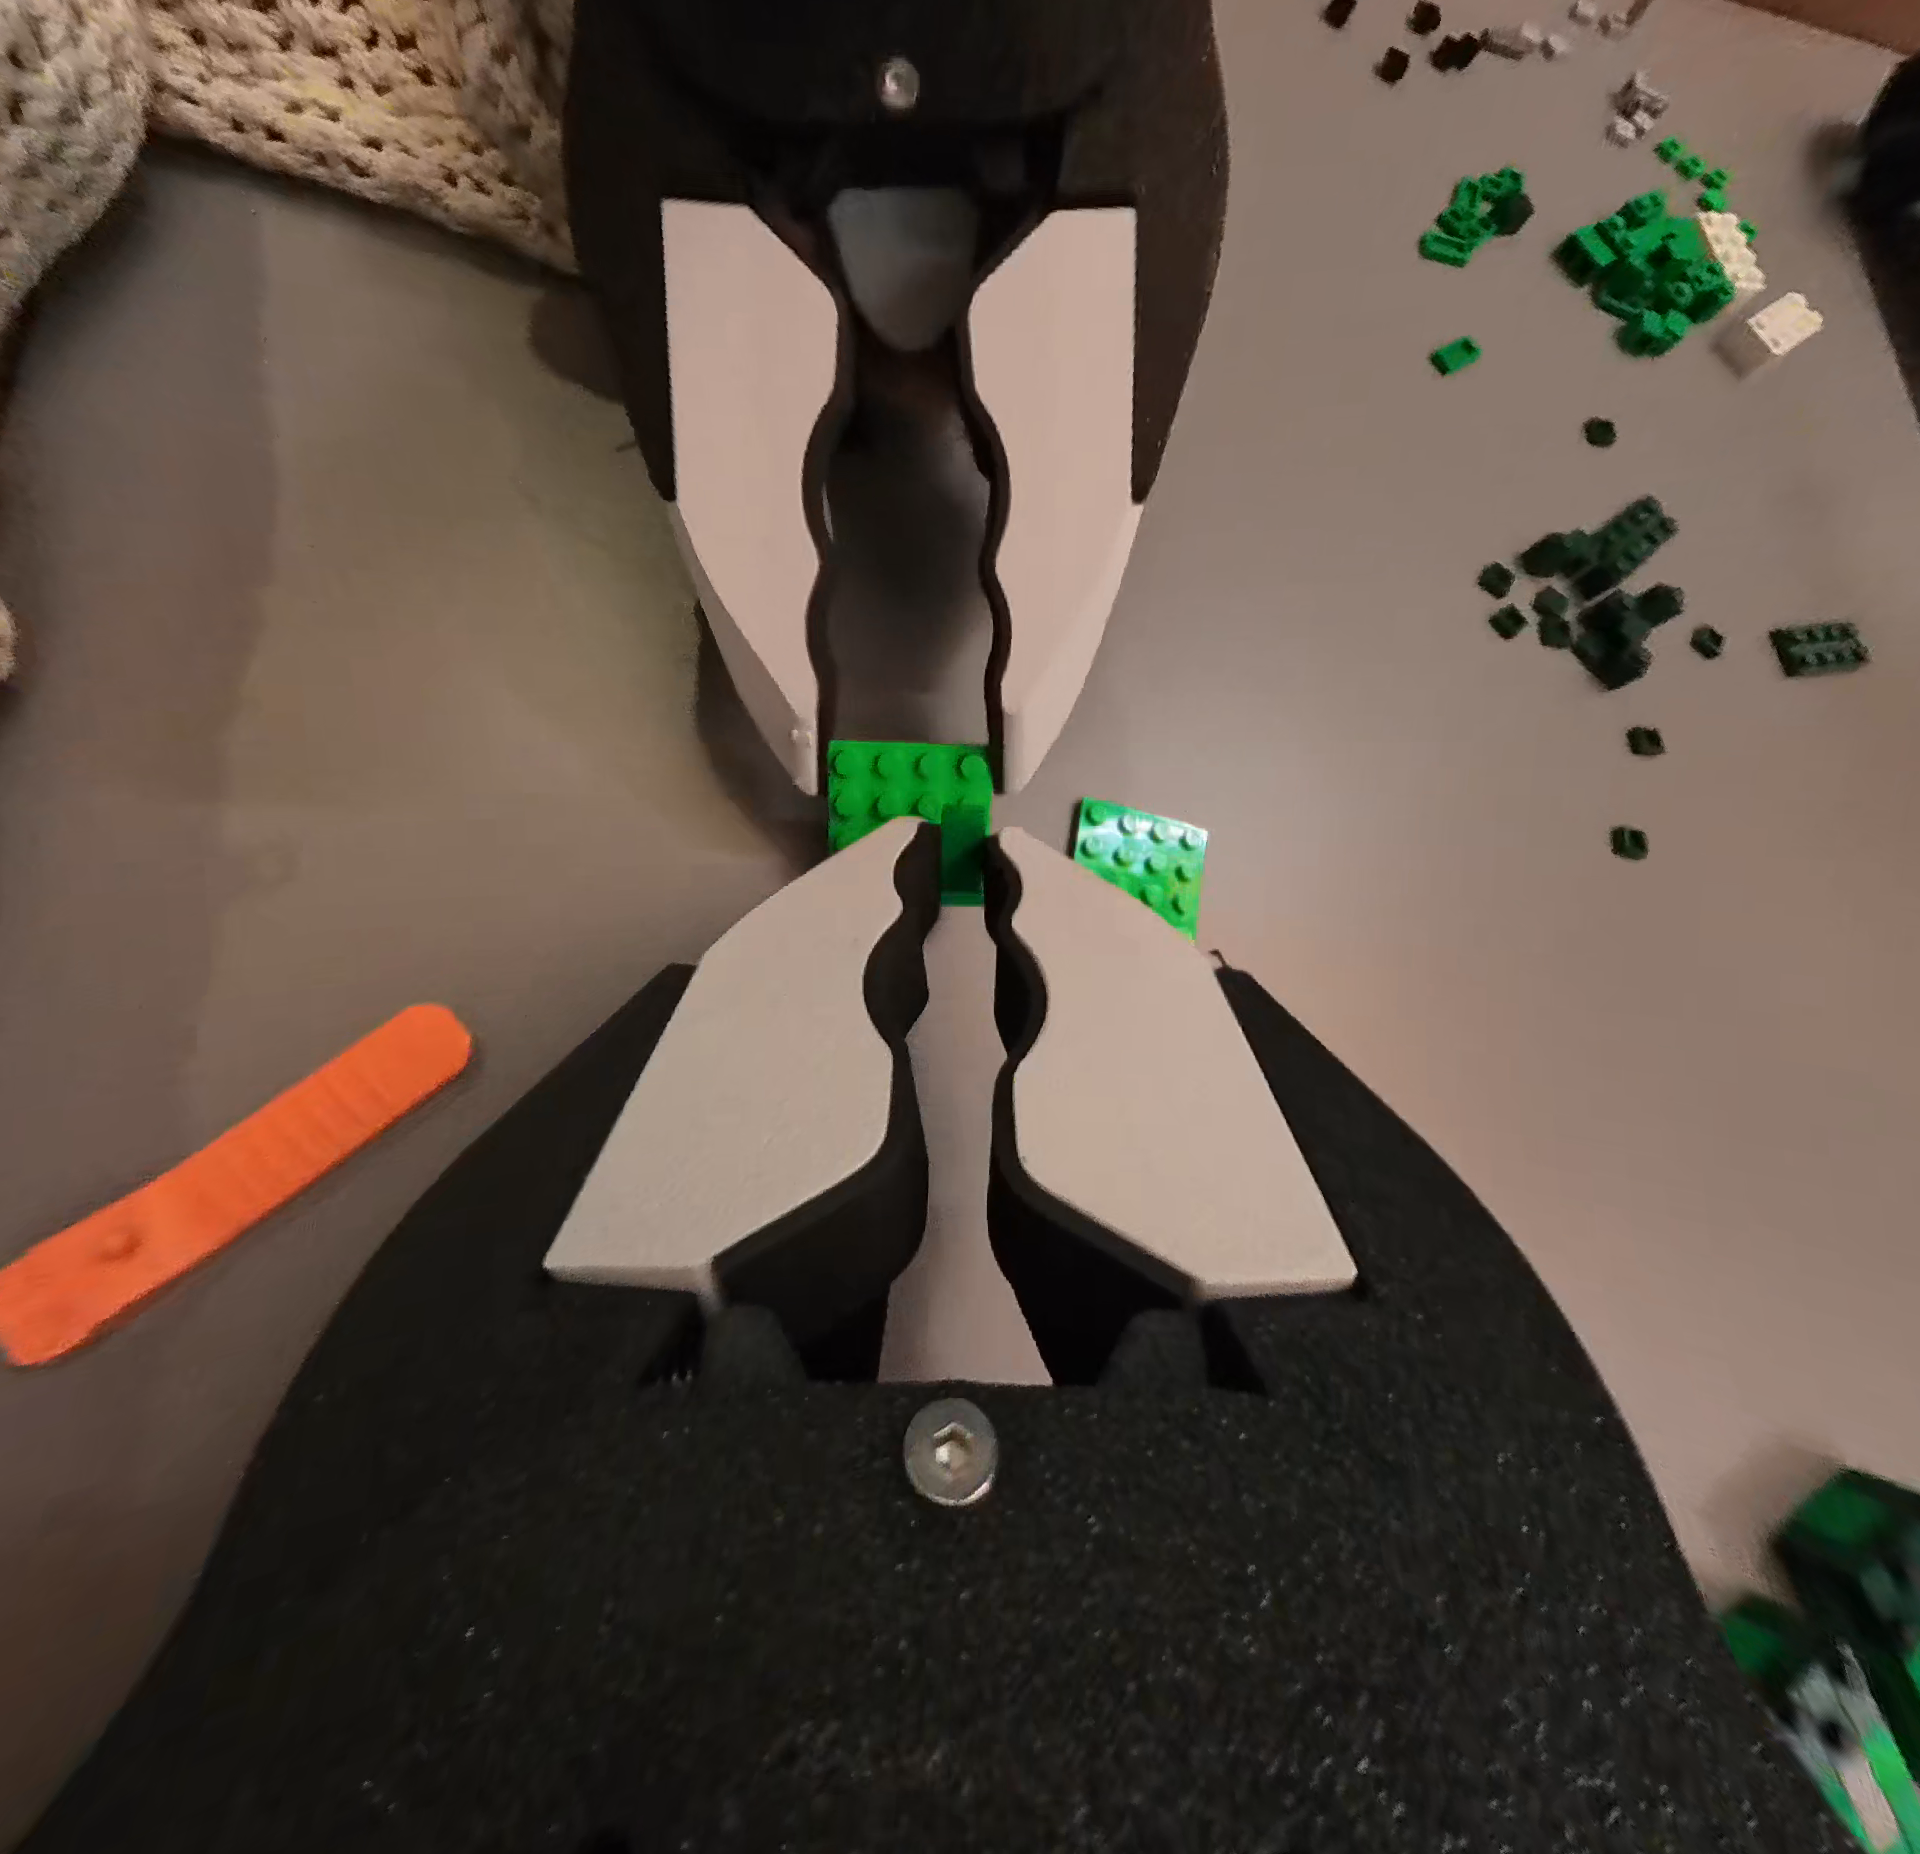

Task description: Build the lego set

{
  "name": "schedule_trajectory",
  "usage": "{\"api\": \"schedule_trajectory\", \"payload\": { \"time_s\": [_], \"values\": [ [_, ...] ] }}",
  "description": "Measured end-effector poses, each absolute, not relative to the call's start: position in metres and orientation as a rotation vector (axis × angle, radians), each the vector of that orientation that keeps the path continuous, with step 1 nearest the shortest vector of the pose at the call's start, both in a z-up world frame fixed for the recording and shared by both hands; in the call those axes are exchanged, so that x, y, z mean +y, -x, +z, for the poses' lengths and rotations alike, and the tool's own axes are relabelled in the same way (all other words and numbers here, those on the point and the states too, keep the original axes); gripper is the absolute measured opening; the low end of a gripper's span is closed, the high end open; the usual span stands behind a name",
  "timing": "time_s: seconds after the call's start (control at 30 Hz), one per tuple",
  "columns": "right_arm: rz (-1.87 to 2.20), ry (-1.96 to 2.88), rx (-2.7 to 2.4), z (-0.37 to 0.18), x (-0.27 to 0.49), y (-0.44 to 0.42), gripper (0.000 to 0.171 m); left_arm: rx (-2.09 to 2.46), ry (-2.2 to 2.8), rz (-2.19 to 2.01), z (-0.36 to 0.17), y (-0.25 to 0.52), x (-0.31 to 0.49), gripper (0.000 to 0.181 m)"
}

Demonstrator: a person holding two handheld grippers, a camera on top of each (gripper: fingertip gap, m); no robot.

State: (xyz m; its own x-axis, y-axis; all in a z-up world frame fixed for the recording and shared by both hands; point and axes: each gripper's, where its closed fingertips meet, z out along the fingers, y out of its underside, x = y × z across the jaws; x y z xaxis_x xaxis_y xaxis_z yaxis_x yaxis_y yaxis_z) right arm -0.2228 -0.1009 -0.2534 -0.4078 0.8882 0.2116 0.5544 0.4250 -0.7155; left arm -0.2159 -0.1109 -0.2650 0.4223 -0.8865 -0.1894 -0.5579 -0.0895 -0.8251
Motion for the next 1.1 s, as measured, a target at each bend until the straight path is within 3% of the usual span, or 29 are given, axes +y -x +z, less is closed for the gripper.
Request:
{"api": "schedule_trajectory", "payload": {
  "time_s": [1.1],
  "values": [
    [0.877, 1.179, -2.046, -0.271, -0.110, 0.229, 0.008, 1.319, 1.843, -0.505, -0.280, 0.224, -0.118, 0.034]
  ]
}}
